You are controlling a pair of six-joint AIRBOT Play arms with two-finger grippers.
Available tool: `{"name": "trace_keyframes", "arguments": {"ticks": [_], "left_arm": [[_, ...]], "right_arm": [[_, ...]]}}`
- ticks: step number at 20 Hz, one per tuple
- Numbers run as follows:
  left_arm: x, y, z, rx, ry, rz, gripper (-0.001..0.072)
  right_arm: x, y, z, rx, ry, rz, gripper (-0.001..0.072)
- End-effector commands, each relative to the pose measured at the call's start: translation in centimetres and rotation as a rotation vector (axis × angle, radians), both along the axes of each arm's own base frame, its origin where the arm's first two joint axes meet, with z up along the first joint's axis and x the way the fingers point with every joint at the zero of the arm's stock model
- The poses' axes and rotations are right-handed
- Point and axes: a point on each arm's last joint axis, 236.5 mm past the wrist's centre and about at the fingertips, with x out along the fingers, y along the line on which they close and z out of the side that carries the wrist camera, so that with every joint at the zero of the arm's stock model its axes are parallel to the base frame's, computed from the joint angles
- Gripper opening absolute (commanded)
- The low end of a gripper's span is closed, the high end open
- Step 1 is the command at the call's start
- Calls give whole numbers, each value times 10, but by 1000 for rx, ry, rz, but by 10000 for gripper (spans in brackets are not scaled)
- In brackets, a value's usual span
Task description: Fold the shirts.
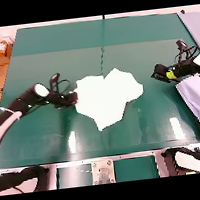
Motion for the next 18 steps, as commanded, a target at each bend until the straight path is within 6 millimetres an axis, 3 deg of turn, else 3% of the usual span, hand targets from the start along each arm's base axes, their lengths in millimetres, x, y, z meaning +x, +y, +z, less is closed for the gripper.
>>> {"name": "trace_keyframes", "arguments": {"ticks": [1,2,5,9,15,18], "left_arm": [[7,62,6,56,30,-27,24],[8,78,7,69,31,-39,24],[5,112,6,83,44,-45,24],[0,165,-1,181,70,-7,24],[3,176,-1,196,40,-32,25],[3,177,-1,199,34,-45,25]], "right_arm": [[24,-11,-26,104,6,15,383],[25,-3,-40,132,32,34,432],[33,42,-75,265,75,106,440],[57,94,-86,437,85,152,438],[45,190,-98,546,158,286,438],[54,237,-93,590,135,352,417]]}}
